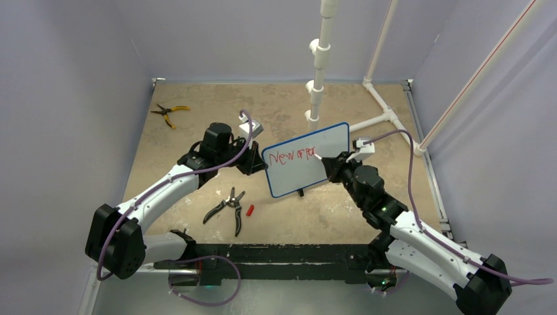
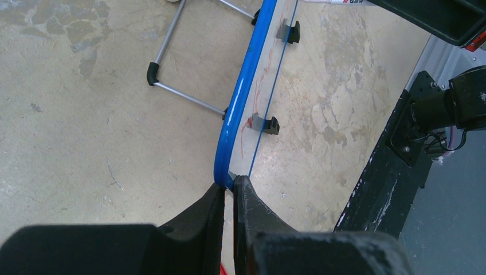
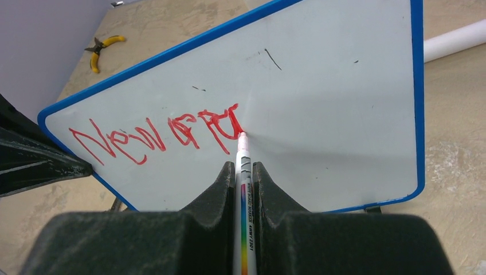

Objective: Write a sentence on the whiteboard

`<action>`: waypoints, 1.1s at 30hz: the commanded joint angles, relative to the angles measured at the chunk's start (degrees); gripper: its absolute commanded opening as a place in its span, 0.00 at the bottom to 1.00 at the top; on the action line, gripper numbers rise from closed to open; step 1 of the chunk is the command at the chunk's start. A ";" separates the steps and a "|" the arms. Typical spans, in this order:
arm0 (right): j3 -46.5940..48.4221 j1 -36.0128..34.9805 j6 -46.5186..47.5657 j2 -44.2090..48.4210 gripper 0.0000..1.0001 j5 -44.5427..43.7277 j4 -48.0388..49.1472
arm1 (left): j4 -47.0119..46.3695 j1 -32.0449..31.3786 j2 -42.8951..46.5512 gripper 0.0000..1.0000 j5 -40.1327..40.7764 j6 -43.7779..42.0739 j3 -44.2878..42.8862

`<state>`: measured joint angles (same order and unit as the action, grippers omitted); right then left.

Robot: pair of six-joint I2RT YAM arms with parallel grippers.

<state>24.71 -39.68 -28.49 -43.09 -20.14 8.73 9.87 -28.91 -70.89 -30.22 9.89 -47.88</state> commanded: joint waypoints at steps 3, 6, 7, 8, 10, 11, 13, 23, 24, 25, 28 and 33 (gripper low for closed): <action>1.39 0.35 0.64 0.31 0.00 -3.61 -1.52 | -2.09 0.02 0.49 0.00 -0.72 -0.18 0.33; 2.10 0.36 1.34 0.25 0.00 -3.91 -1.24 | -2.13 -0.01 0.41 0.00 -0.59 -0.22 0.31; 2.32 0.35 1.52 0.27 0.00 -4.00 -1.12 | -2.13 0.00 0.41 0.00 -0.63 -0.22 0.33; 2.59 0.37 1.71 0.17 0.00 -4.09 -0.90 | -2.13 0.05 0.40 0.00 -0.61 -0.22 0.31; 3.05 0.32 2.05 0.07 0.00 -4.35 -0.66 | -2.03 0.04 0.40 0.00 -0.58 -0.16 0.33; 3.28 0.31 2.18 0.05 0.00 -4.45 -0.57 | -2.04 0.07 0.38 0.00 -0.61 -0.19 0.33; 3.72 0.31 2.42 0.08 0.00 -4.63 -0.41 | -2.02 0.00 0.47 0.00 -0.62 -0.22 0.33; 5.15 0.37 3.94 -1.03 0.00 -4.38 1.99 | -2.02 0.00 0.35 0.00 -0.57 -0.21 0.30; 5.25 0.37 4.11 -1.26 0.00 -4.34 2.32 | -2.04 0.01 0.40 0.00 -0.62 -0.22 0.25; 5.38 0.36 4.21 -1.53 0.00 -4.22 2.55 | -2.02 0.06 0.40 0.00 -0.63 -0.20 0.29; 5.44 0.39 4.61 -2.03 0.00 -4.04 3.22 | -2.03 0.05 0.39 0.00 -0.63 -0.18 0.25; 5.26 0.33 5.02 -1.37 0.00 -3.04 3.84 | -2.05 0.04 0.32 0.00 -0.65 -0.21 0.24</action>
<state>27.44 -39.68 -24.80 -44.60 -23.00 8.69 9.91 -28.88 -70.91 -30.06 9.89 -47.88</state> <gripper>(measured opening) 0.118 0.073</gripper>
